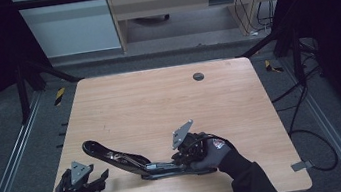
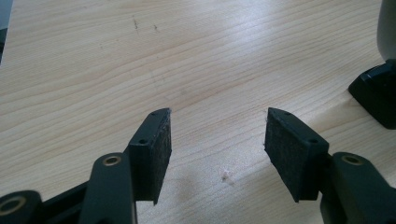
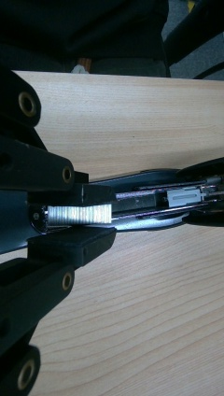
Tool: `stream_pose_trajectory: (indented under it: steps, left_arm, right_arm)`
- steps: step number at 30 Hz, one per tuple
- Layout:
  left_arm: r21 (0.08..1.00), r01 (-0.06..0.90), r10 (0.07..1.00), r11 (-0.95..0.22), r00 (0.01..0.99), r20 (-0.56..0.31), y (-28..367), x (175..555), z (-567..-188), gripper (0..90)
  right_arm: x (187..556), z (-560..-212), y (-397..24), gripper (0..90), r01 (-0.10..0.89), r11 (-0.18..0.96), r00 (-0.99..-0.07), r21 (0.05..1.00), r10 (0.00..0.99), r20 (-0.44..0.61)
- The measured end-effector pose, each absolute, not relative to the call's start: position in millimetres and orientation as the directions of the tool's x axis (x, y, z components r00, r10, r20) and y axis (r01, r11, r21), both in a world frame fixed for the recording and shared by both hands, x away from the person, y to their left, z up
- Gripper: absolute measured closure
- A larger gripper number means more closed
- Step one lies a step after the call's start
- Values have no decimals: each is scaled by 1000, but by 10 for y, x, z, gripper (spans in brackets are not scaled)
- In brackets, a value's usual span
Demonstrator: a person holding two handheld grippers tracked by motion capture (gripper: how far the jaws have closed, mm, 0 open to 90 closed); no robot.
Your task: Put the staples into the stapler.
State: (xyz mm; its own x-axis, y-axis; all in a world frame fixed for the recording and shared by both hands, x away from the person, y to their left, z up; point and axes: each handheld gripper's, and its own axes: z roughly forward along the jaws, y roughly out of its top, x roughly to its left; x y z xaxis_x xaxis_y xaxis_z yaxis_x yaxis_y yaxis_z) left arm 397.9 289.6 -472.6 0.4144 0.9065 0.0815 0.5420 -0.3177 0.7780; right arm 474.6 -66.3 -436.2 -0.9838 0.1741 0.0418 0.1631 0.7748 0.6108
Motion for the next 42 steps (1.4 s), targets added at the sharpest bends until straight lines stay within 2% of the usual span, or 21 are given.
stream_pose_trajectory:
  steps: [42]
  left_arm:
    - [773, 547, 905, -321, 417, 80, 2899, 3986, -4732, 409]
  right_arm:
    - [4787, -4329, -638, 786, 132, 786, -991, 605, 128, 50]
